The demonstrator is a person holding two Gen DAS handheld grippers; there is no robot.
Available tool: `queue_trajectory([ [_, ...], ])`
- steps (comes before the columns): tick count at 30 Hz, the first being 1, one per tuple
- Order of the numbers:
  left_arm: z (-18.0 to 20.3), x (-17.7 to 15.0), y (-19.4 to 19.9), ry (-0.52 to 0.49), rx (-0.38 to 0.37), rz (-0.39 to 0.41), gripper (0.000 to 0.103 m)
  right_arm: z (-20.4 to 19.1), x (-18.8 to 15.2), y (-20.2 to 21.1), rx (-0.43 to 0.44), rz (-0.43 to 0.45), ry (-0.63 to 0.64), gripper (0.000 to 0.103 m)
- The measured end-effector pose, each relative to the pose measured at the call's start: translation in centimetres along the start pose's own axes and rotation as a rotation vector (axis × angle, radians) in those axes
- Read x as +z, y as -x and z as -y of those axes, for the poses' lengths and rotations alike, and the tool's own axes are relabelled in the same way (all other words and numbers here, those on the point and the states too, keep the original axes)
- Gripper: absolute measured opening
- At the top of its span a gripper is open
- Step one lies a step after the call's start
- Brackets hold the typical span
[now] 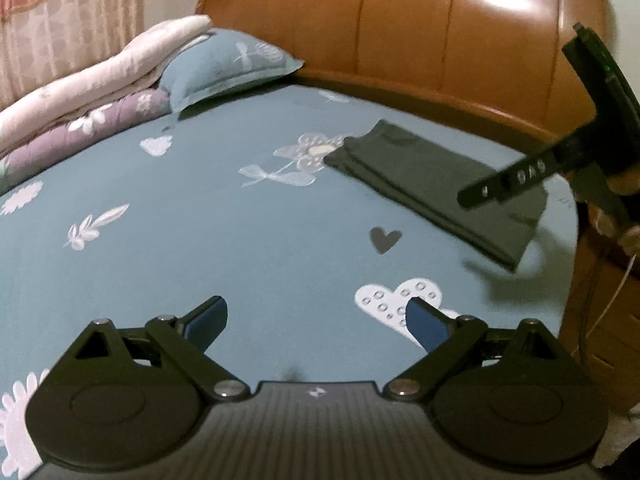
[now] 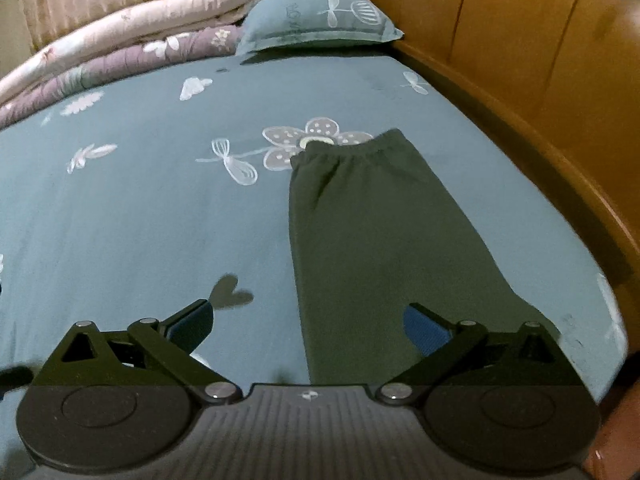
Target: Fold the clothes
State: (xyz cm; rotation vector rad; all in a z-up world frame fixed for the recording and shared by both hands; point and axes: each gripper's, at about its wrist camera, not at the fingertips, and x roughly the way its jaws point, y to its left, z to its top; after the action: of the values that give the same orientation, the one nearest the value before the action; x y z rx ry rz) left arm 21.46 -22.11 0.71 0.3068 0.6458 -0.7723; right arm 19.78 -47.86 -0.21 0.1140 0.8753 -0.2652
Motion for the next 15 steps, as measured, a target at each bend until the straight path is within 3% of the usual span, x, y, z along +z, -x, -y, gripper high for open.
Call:
queue_trajectory([
  [6,-0.2,0.8,1.0,-0.023,-0.047,0.023,0.096,-1.6,-2.1,2.8,-0.039,0.012,-0.067,0.103],
  [9,-0.8,1.2,1.9,0.002,-0.070,0.053,0.096,-2.2,-3.2,3.9,-0.058,0.006,-0.108,0.103],
  [15,-1.9,1.9,2.7,0.048,-0.119,0.033,0.096,-3.7,-5.1,5.7,-0.062,0.015,-0.188,0.103],
])
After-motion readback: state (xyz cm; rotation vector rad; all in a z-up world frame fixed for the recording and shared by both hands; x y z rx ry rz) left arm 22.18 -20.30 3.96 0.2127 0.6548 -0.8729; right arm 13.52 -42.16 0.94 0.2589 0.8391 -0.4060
